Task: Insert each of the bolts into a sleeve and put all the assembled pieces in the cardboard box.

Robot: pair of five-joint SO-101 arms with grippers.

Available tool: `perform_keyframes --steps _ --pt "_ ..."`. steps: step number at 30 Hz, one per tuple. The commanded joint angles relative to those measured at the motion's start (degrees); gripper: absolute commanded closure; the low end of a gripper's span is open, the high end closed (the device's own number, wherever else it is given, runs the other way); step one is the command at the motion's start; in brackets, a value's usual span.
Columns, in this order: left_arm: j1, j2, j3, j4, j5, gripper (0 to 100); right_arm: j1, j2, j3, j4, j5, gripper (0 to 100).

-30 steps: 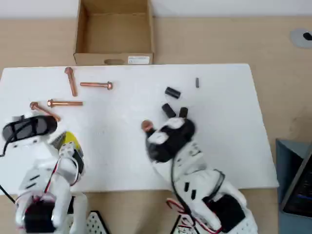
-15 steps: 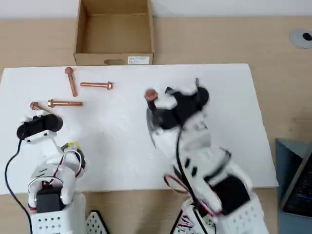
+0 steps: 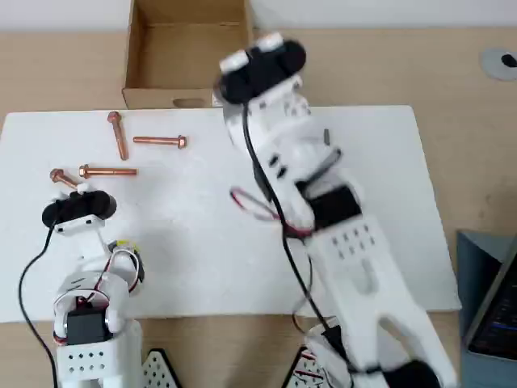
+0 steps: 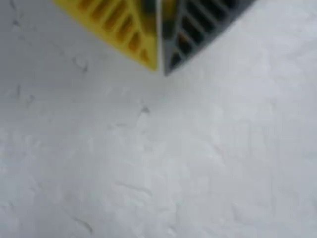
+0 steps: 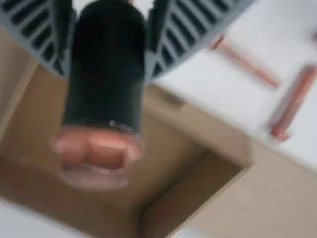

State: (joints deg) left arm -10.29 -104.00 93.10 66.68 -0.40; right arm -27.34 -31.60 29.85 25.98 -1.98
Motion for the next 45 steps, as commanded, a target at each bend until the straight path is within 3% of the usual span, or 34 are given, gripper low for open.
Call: perform_keyframes --steps 1,22,33,39,45 --pt "-0.5 -0.5 -0.4 -1.0 0.0 100 2.2 9.6 -11.8 -6.0 1.8 98.9" --pt "-0.2 -0.5 -0.6 -0.5 0.0 100 3.5 68.4 -63.4 -9.1 11.9 98.8" --pt "-0.2 -0.5 -0.7 0.2 0.0 100 3.6 82.4 -81.8 2.0 14.2 98.4" --pt "-0.2 -0.5 -0.7 0.2 0.0 100 3.8 87.4 -89.5 7.3 14.2 87.1" --pt "-0.2 -0.5 -0.7 0.2 0.0 100 3.8 89.9 -95.5 10.0 14.2 86.8"
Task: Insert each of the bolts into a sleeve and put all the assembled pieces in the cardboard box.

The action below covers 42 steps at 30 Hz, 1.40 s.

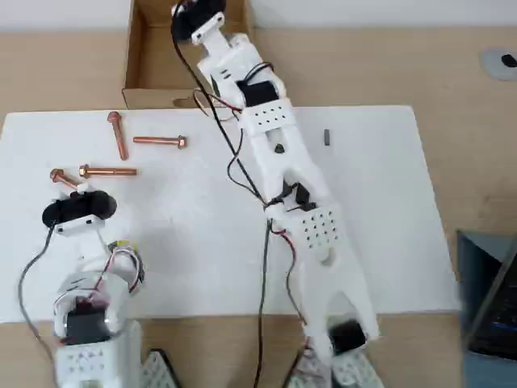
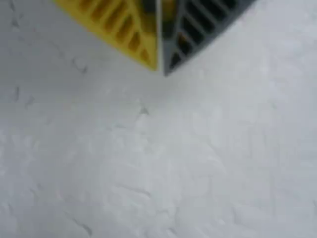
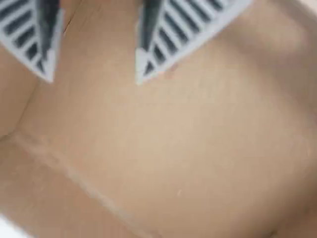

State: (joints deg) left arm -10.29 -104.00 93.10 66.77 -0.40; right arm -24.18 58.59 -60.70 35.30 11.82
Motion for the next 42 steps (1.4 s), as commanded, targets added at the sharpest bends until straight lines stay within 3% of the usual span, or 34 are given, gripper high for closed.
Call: perform_keyframes --steps 1,8,14,21,30,42 --pt "-0.2 -0.5 -0.7 0.1 0.0 100 0.7 -0.1 -5.7 1.2 0.4 86.8" --pt "-0.2 -0.5 -0.7 0.1 0.0 100 0.7 -0.2 -11.4 5.8 0.4 86.8" --pt "-0.2 -0.5 -0.7 0.1 0.0 100 0.7 -0.2 -21.4 15.6 0.1 86.8" --pt "-0.2 -0.5 -0.7 0.1 0.0 100 0.7 -0.2 -35.1 31.9 0.1 98.3" --pt "-0.3 -0.5 -0.7 0.1 0.0 100 1.3 -3.8 -34.9 41.9 0.0 98.9" --pt "-0.2 -0.5 -0.7 0.1 0.0 100 1.3 -14.5 -34.9 65.6 0.0 98.9"
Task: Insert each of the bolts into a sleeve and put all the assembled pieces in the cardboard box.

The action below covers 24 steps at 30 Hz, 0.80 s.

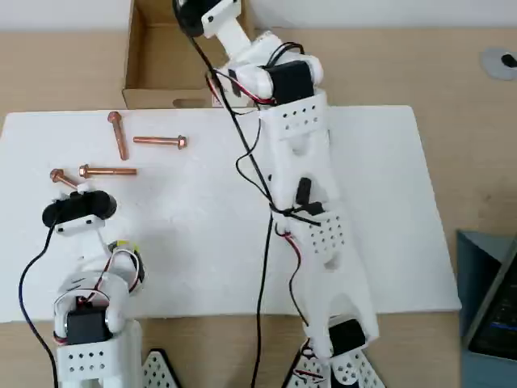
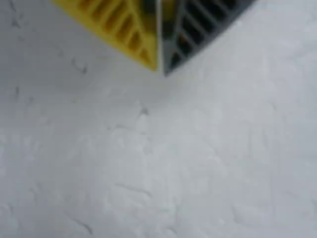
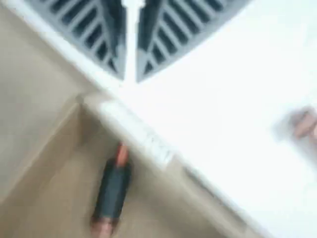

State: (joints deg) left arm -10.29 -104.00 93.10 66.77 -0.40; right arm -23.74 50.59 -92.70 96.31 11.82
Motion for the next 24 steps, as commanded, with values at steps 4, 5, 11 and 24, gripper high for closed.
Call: perform_keyframes --steps 4,5,11,24 --pt "-0.2 -0.5 -0.7 0.1 0.0 100 0.9 -8.9 -2.8 6.2 0.0 98.9" --pt "-0.2 -0.5 -0.7 0.1 0.0 100 0.9 -9.6 -2.6 6.2 -0.1 98.9" --pt "-0.2 -0.5 -0.7 0.1 0.0 100 0.8 -13.9 1.5 6.3 -2.7 98.9" --pt "-0.2 -0.5 -0.7 0.1 0.0 100 3.3 -43.9 49.2 6.2 -2.8 98.9"
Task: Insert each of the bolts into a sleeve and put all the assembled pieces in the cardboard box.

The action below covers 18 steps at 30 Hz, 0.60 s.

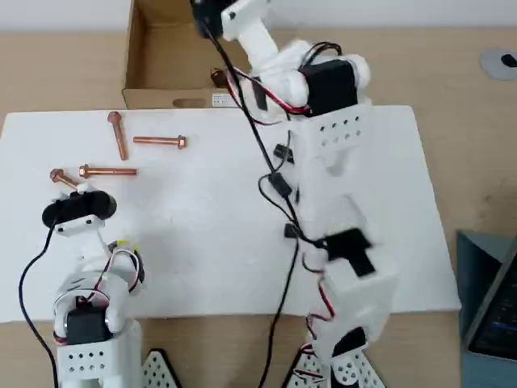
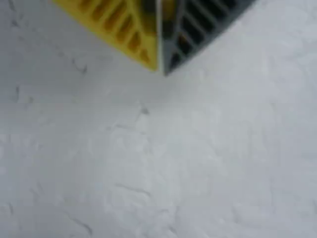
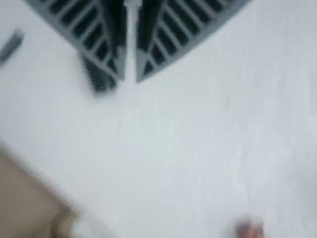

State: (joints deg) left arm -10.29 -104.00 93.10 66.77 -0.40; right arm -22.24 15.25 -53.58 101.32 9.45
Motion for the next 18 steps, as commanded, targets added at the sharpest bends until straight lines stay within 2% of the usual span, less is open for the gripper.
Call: perform_keyframes --steps 1,10,18 --pt "-0.2 -0.5 -0.7 0.1 0.0 100 2.2 -10.5 13.8 1.1 -0.4 98.9" --pt "-0.2 -0.5 -0.7 0.1 0.0 100 4.7 -18.2 38.5 0.1 -0.4 98.8" --pt "-0.2 -0.5 -0.7 0.1 0.0 100 4.6 -18.2 50.6 -9.4 -0.1 98.7"
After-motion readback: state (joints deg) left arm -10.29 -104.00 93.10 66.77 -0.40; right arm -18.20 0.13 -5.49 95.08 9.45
